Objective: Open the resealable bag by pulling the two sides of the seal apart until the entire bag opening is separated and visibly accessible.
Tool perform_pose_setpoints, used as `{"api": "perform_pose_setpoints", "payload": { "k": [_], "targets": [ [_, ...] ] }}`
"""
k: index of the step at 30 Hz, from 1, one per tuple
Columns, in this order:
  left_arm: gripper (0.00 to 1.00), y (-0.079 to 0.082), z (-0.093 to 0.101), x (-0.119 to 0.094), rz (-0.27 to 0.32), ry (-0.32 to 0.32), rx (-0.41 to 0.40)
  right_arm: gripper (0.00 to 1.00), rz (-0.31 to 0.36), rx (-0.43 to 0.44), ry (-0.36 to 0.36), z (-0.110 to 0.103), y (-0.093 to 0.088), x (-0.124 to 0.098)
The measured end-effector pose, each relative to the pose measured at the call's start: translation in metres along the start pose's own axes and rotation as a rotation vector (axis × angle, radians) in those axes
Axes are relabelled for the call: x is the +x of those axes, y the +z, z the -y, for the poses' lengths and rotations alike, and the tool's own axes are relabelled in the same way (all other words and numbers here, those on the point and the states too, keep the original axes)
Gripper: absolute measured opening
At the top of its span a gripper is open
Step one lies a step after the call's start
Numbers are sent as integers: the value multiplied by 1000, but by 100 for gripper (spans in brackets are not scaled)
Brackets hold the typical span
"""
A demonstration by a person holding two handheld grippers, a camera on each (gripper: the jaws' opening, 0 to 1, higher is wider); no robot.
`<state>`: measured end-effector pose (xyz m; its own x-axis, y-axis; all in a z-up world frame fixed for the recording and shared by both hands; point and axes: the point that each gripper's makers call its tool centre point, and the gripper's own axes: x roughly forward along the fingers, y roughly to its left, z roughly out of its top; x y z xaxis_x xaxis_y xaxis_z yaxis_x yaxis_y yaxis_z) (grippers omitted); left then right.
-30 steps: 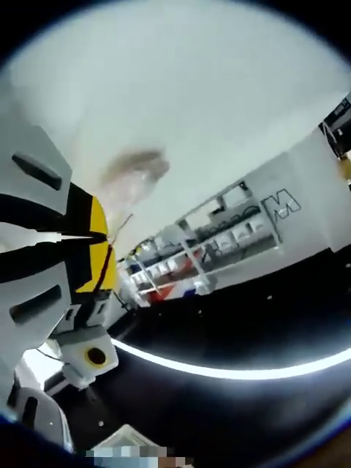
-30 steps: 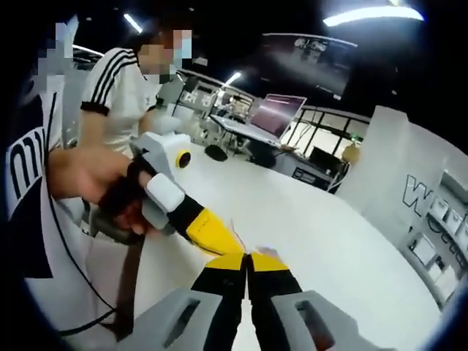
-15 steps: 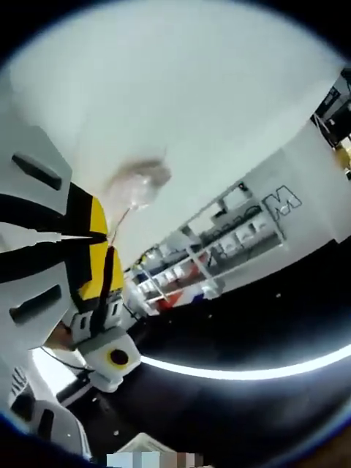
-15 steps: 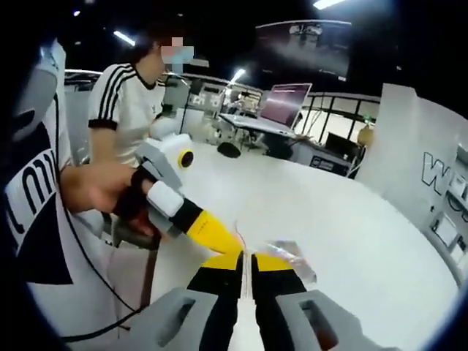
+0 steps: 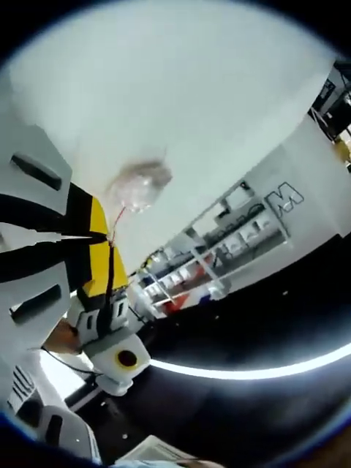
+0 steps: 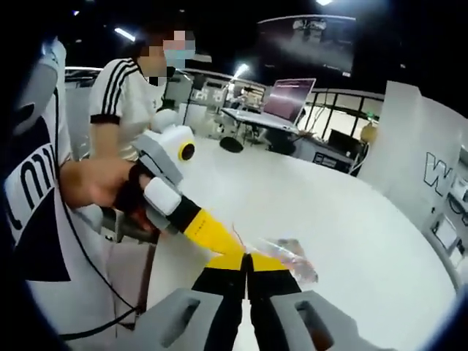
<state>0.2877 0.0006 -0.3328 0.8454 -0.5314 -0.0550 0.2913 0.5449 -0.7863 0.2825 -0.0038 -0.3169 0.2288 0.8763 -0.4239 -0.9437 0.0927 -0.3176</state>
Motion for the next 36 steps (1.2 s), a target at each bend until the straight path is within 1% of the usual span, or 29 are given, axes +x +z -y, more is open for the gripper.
{"api": "perform_pose_setpoints", "payload": {
  "k": [1, 2, 3, 4, 5, 6, 7, 8, 9, 10, 11, 12, 13, 16, 18, 19, 22, 26, 29, 32, 36],
  "targets": [
    [1, 0, -1, 1, -1, 3, 2, 0, -2, -22, -13, 0, 1, -1],
    [1, -1, -2, 1, -11, 11, 5, 0, 10, -42, -52, 5, 5, -1],
    [1, -3, -2, 1, -13, 14, 10, 0, 8, -58, -73, 9, 7, -3],
    [1, -4, -2, 0, -11, 8, -3, 0, 12, -55, -82, 10, 9, -4],
    [1, -4, -2, 0, -7, -1, -20, 0, 16, -46, -75, 11, 11, -6],
    [1, -2, -1, 0, -3, -6, -19, 0, 20, -36, -71, 11, 11, -6],
    [1, 0, 1, 0, 9, -20, -29, 0, 22, -35, -72, 11, 11, -5],
    [1, 7, 4, 0, 50, -40, -50, 0, 20, -36, -74, 12, 11, -5],
    [2, 11, 5, -2, 73, -44, -78, 0, 18, -38, -75, 12, 10, -5],
    [2, 14, 7, -3, 81, -55, -89, 0, 17, -38, -75, 11, 9, -4],
    [4, 18, 6, -5, 101, -55, -106, 0, 18, -36, -74, 11, 9, -4],
    [11, 20, 6, -5, 110, -57, -119, 0, 18, -36, -73, 10, 9, -4],
    [13, 21, 7, -5, 116, -61, -136, 0, 19, -36, -73, 10, 8, -4],
    [13, 21, 9, -5, 112, -81, -171, 0, 22, -37, -75, 10, 8, -4],
    [12, 18, 9, -2, 102, -87, -190, 0, 25, -43, -75, 9, 9, -4],
    [11, 14, 10, 2, 102, -88, -199, 0, 28, -46, -76, 9, 10, -4],
    [9, 16, 13, 2, 107, -104, -227, 0, 28, -50, -71, 7, 9, -3],
    [3, 13, 16, 3, 93, -118, -247, 0, 24, -55, -69, 6, 7, -3],
    [2, 11, 17, 1, 85, -116, -241, 0, 22, -55, -71, 7, 7, -4],
    [1, 10, 14, 6, 79, -116, -227, 0, 19, -52, -68, 7, 6, -5],
    [1, 6, 13, 6, 65, -107, -201, 0, 9, -32, -42, 6, 4, -5]
  ]
}}
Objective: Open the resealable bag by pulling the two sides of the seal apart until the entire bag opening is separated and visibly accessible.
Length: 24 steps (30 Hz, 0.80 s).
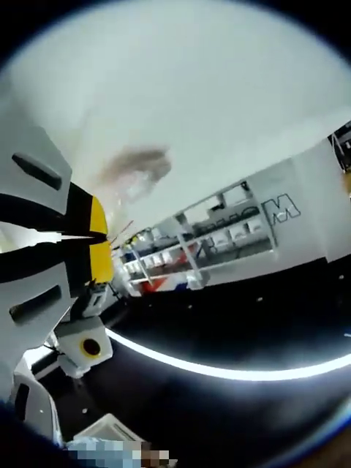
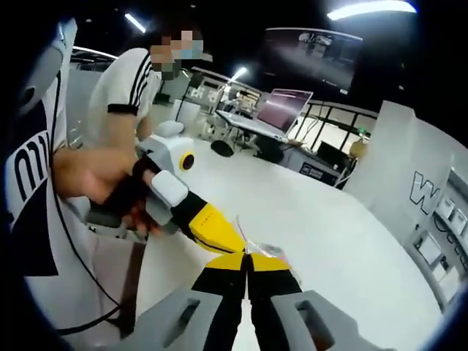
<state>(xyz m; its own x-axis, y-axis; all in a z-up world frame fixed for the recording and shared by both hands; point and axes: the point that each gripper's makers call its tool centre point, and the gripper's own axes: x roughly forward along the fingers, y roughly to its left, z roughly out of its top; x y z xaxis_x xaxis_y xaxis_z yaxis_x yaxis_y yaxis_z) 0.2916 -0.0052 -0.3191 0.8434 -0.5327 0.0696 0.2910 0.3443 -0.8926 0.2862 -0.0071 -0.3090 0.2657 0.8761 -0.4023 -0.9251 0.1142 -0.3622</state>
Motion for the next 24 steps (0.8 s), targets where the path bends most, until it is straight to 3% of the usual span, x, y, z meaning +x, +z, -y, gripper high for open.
{"api": "perform_pose_setpoints", "payload": {
  "k": [11, 16, 21, 23, 24],
  "targets": [
    [1, -8, -5, -4, -44, 43, 101, 0, -9, 125, 120, -6, -6, 3],
    [1, -5, -18, -7, -60, 61, 141, 0, -2, 260, 209, -11, -10, 4],
    [1, -5, -21, -8, -66, 67, 156, 0, -10, 280, 217, -12, -10, 4],
    [1, -4, -23, -8, -66, 72, 158, 0, -3, 230, 180, -9, -7, 5],
    [1, -8, -14, -7, -65, 72, 153, 0, -1, 199, 162, -8, -6, 5]
  ]
}}
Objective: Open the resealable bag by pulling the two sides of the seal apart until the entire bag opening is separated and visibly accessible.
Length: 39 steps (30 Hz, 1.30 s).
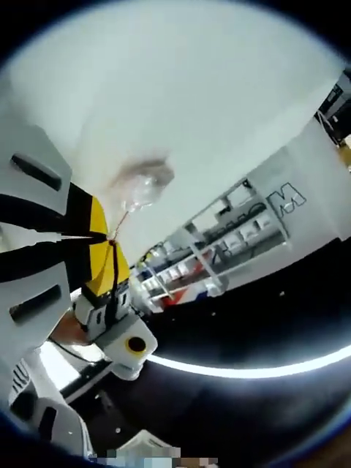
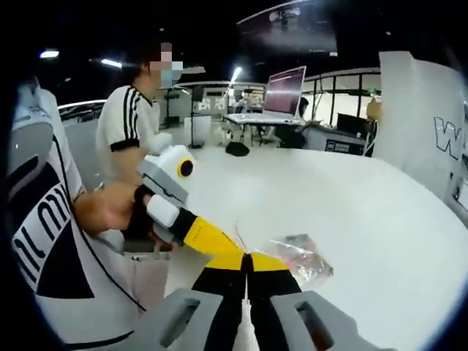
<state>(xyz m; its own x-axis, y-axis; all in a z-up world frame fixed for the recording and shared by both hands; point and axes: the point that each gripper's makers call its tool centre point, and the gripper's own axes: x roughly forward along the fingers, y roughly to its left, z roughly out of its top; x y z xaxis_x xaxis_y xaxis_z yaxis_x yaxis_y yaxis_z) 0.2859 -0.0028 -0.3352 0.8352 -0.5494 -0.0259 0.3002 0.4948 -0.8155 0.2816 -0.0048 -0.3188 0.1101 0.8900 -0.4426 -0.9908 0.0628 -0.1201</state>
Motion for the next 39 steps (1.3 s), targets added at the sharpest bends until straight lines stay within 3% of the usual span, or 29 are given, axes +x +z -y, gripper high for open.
{"api": "perform_pose_setpoints", "payload": {
  "k": [3, 7, 9, 12, 14, 18, 20, 24, 32, 39],
  "targets": [
    [1, -1, 1, 1, -2, 6, 5, 0, -3, -76, -49, 0, 3, 0],
    [0, -2, 3, 0, -8, 13, 7, 0, -5, -118, -84, 0, 5, 0],
    [0, -5, -2, 0, -17, 31, 18, 0, -9, -172, -169, 14, 9, -6],
    [1, -4, -1, -1, -8, 16, -13, 0, 4, -155, -148, 11, 13, -8],
    [1, 1, 8, 2, 26, -32, -54, 0, 2, -153, -148, 11, 13, -8],
    [3, 15, 11, 1, 98, -53, -93, 0, 5, -148, -142, 8, 13, -6],
    [8, 16, 10, 3, 96, -57, -117, 0, 7, -143, -142, 8, 12, -6],
    [9, 15, 14, 8, 93, -87, -182, 0, 14, -145, -141, 8, 14, -6],
    [6, 9, 15, 15, 82, -108, -259, 0, 19, -156, -136, 7, 14, -7],
    [2, 8, 18, 12, 67, -115, -263, 0, 16, -146, -124, 7, 12, -6]
  ]
}}
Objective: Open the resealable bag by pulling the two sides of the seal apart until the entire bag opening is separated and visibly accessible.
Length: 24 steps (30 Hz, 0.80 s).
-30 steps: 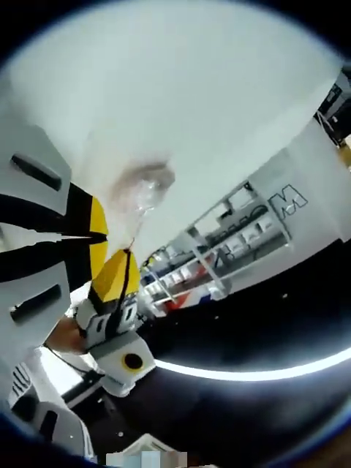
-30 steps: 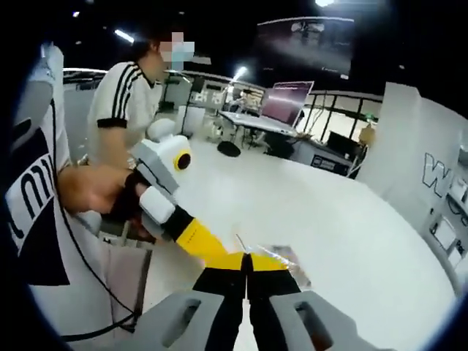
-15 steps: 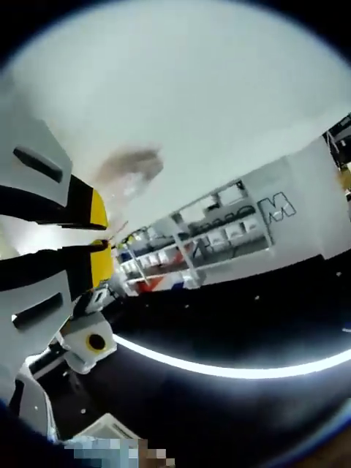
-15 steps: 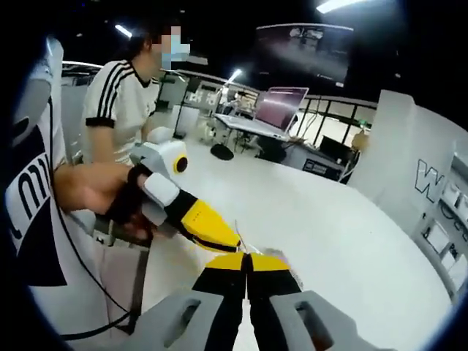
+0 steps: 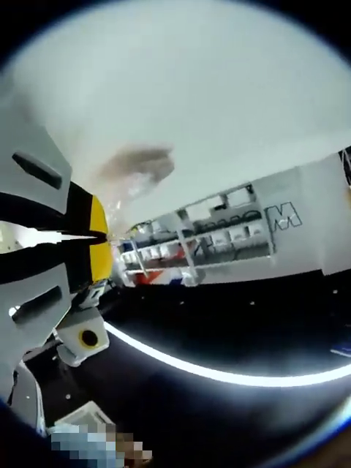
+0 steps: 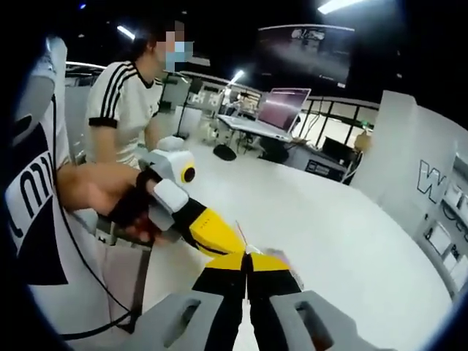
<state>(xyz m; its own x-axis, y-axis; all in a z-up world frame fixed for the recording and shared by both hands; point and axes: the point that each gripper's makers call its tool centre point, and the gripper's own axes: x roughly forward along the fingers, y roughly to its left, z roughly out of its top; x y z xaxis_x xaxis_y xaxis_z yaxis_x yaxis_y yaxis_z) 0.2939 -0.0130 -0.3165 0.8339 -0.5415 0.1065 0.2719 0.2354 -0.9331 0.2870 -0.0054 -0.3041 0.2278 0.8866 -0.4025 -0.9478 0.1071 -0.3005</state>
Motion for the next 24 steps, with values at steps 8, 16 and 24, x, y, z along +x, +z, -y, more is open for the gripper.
{"api": "perform_pose_setpoints", "payload": {
  "k": [8, 16, 24],
  "targets": [
    [0, 3, -5, -7, -21, 42, 73, 0, -8, -4, -2, 0, -2, 1],
    [0, 0, -11, -7, -43, 86, 129, 0, 5, -42, -52, 7, 5, -1],
    [0, -6, -12, -8, -72, 100, 150, 0, 51, -90, -164, 30, 15, -9]
  ]
}}
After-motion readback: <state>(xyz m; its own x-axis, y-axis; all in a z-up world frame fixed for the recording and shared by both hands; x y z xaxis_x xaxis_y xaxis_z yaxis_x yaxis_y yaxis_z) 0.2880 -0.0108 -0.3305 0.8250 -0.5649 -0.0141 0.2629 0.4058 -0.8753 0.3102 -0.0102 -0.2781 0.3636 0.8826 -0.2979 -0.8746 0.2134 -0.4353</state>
